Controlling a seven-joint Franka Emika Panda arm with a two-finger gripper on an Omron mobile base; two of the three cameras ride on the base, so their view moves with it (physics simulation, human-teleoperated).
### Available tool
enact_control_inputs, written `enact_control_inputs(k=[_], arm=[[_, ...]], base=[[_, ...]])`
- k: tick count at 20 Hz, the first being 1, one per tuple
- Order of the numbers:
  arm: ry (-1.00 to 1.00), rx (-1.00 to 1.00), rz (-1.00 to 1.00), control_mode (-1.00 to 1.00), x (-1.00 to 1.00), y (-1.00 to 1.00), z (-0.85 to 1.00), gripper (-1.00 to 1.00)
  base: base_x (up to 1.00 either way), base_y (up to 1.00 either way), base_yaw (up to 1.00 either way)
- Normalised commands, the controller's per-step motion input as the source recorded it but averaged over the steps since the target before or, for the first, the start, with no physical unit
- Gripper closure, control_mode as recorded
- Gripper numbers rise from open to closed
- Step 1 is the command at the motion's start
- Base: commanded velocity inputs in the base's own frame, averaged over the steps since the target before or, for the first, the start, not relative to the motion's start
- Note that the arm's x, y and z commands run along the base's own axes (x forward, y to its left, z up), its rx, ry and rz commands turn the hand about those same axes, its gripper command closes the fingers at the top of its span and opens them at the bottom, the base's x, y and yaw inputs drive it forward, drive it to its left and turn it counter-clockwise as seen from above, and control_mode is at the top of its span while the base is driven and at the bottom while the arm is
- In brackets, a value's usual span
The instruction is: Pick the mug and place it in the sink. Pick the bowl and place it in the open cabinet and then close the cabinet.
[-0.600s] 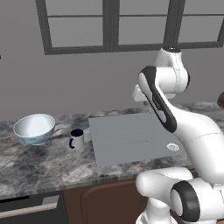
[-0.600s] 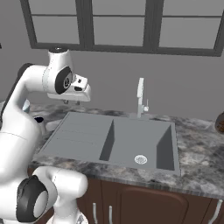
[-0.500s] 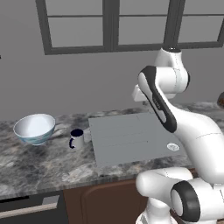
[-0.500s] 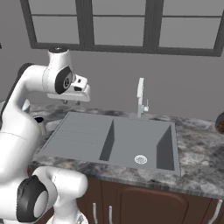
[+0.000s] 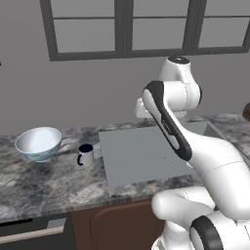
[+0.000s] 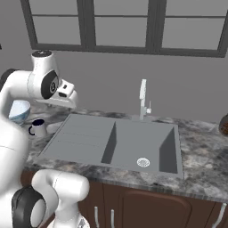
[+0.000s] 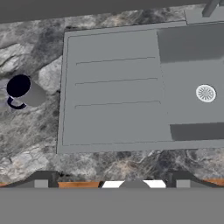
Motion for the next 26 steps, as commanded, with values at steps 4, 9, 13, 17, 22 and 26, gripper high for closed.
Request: enact_control_inputs(k=[4,9,13,17,22,26], arm=[[0.03,0.01,-0.20,-1.00,-0.22,0.48,-0.11,-1.00],[0.06,0.07,-0.15,-1.00,-0.15,0.52,-0.07,-1.00],[0.11,0.09,-0.02,-1.00,-0.04,0.44,-0.06,-1.00],[0.05,0.04,0.00,-1.00,0.00,0.39,-0.15,-1.00],[0.01,-0.07,0.00,-1.00,0.01,0.28,-0.16,-1.00],[0.04,-0.01,0.00,-1.00,0.00,0.07,-0.29,-1.00]], base=[[0.00,0.00,0.00],[0.00,0.00,0.00],[0.00,0.00,0.00],[0.00,0.00,0.00],[0.00,0.00,0.00],[0.00,0.00,0.00]])
